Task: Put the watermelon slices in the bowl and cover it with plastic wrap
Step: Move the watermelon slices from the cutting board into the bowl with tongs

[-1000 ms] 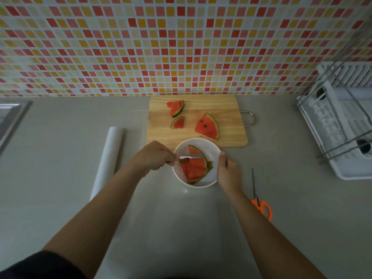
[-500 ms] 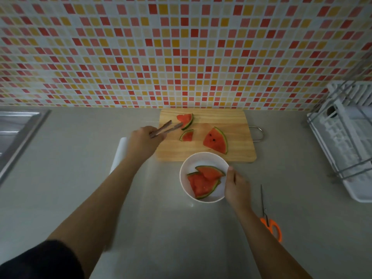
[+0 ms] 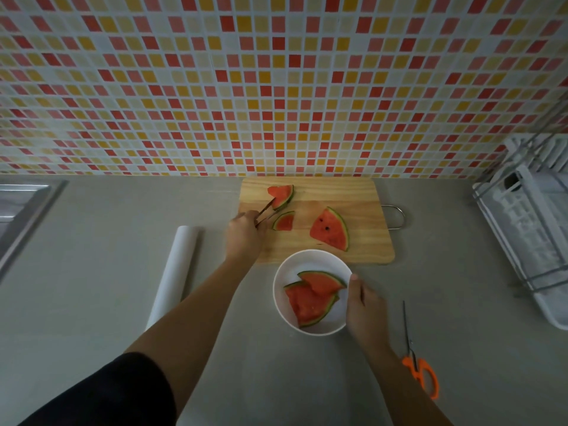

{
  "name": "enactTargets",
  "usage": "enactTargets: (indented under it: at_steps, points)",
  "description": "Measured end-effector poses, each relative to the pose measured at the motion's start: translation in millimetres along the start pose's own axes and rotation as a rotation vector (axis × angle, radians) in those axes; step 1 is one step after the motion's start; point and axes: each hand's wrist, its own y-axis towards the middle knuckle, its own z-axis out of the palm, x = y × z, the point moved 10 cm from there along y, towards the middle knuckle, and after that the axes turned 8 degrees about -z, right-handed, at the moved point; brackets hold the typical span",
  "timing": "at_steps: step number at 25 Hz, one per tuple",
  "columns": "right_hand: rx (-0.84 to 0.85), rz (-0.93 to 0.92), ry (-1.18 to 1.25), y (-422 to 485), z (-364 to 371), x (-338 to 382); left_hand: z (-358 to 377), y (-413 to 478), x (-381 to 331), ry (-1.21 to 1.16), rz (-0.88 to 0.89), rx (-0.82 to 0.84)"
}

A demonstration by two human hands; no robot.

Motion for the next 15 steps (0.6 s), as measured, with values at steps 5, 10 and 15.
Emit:
enactTargets:
  at_steps: [5, 10, 15]
  points:
    - [0.005, 0.005, 0.017, 1, 0, 1, -23, -6, 2, -0.249, -0.091, 0.037]
    - [0.002, 0.006, 0.017, 0, -1, 4, -51, -79, 6, -0.578, -0.056, 0.223]
    - [-0.021, 0.017, 0.047, 2, -2, 5, -71, -152, 19, -0.274, 0.168, 0.249]
